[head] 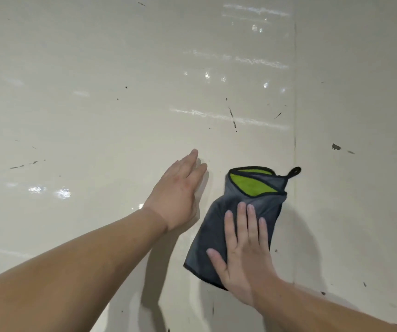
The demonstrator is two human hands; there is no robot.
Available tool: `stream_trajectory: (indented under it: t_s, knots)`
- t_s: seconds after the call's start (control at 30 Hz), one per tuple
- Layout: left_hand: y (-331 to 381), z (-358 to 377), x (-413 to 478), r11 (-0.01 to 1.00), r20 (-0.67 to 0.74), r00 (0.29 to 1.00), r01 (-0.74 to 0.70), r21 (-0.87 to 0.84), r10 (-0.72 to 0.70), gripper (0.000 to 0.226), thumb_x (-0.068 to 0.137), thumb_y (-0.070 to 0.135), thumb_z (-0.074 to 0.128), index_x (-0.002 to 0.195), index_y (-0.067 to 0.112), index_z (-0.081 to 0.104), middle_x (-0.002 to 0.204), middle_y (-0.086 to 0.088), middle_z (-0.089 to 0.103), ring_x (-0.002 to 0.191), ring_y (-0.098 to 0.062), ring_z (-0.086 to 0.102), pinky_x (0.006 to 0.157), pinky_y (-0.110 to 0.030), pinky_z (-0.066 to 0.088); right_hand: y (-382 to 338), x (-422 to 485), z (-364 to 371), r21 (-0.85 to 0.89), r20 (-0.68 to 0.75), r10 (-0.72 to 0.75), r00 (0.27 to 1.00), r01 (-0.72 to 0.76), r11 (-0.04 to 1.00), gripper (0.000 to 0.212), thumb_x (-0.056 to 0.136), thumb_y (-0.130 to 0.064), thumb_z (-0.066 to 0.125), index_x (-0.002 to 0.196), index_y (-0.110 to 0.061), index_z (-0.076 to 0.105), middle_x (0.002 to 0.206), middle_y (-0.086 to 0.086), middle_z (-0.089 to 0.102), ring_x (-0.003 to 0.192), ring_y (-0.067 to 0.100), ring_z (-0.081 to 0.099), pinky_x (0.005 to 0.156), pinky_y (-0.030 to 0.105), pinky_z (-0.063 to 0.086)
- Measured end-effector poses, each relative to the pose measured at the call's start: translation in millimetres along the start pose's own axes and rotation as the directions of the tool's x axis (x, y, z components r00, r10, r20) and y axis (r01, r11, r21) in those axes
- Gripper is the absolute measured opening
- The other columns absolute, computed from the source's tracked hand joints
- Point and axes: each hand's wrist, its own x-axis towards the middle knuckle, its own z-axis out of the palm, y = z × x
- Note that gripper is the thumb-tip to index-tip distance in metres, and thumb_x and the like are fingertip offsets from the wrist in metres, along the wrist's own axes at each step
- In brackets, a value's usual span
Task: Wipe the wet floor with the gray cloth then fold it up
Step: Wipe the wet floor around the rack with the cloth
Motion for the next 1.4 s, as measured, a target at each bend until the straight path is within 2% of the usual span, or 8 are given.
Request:
stream_trajectory:
  t_s: [0.23, 0.57, 0.8, 1.0, 1.13, 1.27, 1.33, 1.4]
  knots:
    - [-45.5, -28.9, -38.5, 0.977, -0.155, 0.965, 0.209, -0.042, -0.213, 0.067, 0.084, 0.028, 0.023, 0.142, 0.006, 0.051, 0.164, -0.024, 0.024, 0.129, -0.045, 0.046, 0.115, -0.052, 0.036, -45.0, 48.5, -6.2, 0.030, 0.001, -0.160, 0.987, 0.160, 0.987, 0.092, 0.095, -0.071, 0.030, 0.159, -0.005, 0.023, 0.167, 0.027, 0.009, 0.155, 0.043, 0.005, 0.120, 0.064, 0.018]
    - [-90.0, -60.9, -185.8, 0.705, -0.288, 0.650, 0.690, -0.165, -0.703, 0.063, 0.087, -0.003, 0.053, 0.149, 0.008, 0.048, 0.168, -0.016, 0.019, 0.147, -0.036, 0.034, 0.117, -0.048, 0.036, -201.9, 148.4, -23.4, 0.028, 0.061, -0.408, 0.911, 0.407, 0.913, 0.096, 0.094, -0.075, 0.014, 0.160, -0.011, -0.012, 0.164, 0.023, -0.027, 0.151, 0.041, -0.028, 0.121, 0.060, -0.011]
    - [-68.0, -50.5, -240.6, 0.580, -0.232, 0.547, 0.808, -0.107, -0.804, 0.061, 0.088, 0.003, 0.050, 0.149, 0.009, 0.047, 0.167, -0.019, 0.019, 0.151, -0.037, 0.026, 0.122, -0.047, 0.029, -214.7, 92.3, -13.8, 0.008, 0.108, -0.644, 0.757, 0.647, 0.762, 0.093, 0.096, -0.071, 0.017, 0.161, -0.007, 0.000, 0.166, 0.024, -0.018, 0.154, 0.040, -0.020, 0.123, 0.060, -0.006]
    - [-48.1, -3.3, -206.3, 0.718, -0.157, 0.702, 0.690, -0.094, -0.695, 0.071, 0.083, 0.020, 0.043, 0.153, 0.011, 0.039, 0.168, -0.022, 0.013, 0.155, -0.038, 0.015, 0.125, -0.049, 0.021, -180.5, 77.2, -5.5, 0.078, 0.052, -0.712, 0.700, 0.708, 0.702, 0.084, 0.097, -0.062, 0.027, 0.160, -0.007, 0.020, 0.170, 0.016, 0.005, 0.158, 0.031, 0.003, 0.125, 0.054, 0.014]
    - [-34.4, 30.3, -173.6, 0.742, -0.118, 0.733, 0.656, -0.138, -0.670, 0.064, 0.104, 0.035, 0.022, 0.164, 0.021, 0.007, 0.171, -0.005, -0.015, 0.157, -0.029, -0.016, 0.128, -0.046, 0.000, -130.9, 80.0, -23.1, 0.097, -0.062, -0.594, 0.802, 0.597, 0.796, 0.071, 0.102, -0.040, 0.030, 0.161, -0.003, 0.016, 0.170, 0.015, 0.008, 0.158, 0.029, 0.005, 0.126, 0.052, 0.012]
    - [-43.6, 51.2, -164.7, 0.800, 0.088, 0.795, 0.596, 0.069, -0.600, 0.071, 0.105, 0.057, 0.013, 0.157, 0.029, -0.027, 0.162, 0.000, -0.042, 0.144, -0.034, -0.045, 0.123, -0.055, -0.015, -94.8, 92.3, -68.0, 0.054, 0.172, -0.480, 0.861, 0.478, 0.877, 0.059, 0.102, -0.041, 0.023, 0.148, -0.009, 0.038, 0.161, 0.009, 0.030, 0.152, 0.028, 0.020, 0.121, 0.042, 0.023]
    - [-59.3, 47.8, -169.5, 0.846, 0.123, 0.837, 0.521, 0.116, -0.533, 0.075, 0.103, 0.064, 0.011, 0.155, 0.031, -0.031, 0.158, -0.001, -0.046, 0.141, -0.033, -0.049, 0.122, -0.055, -0.018, -104.6, 94.7, -92.0, 0.022, 0.270, -0.407, 0.873, 0.417, 0.909, 0.035, 0.101, -0.044, 0.029, 0.115, -0.018, 0.048, 0.128, 0.002, 0.050, 0.128, 0.027, 0.047, 0.098, 0.040, 0.043]
    - [-74.7, 37.1, -175.4, 0.898, 0.189, 0.879, 0.413, 0.154, -0.437, 0.080, 0.101, 0.069, 0.012, 0.155, 0.030, -0.031, 0.157, -0.003, -0.048, 0.139, -0.033, -0.050, 0.122, -0.054, -0.019, -127.2, 92.2, -118.9, 0.009, 0.411, -0.326, 0.851, 0.353, 0.935, 0.030, 0.101, -0.045, 0.035, 0.109, -0.020, 0.048, 0.118, 0.001, 0.054, 0.116, 0.028, 0.055, 0.088, 0.040, 0.047]
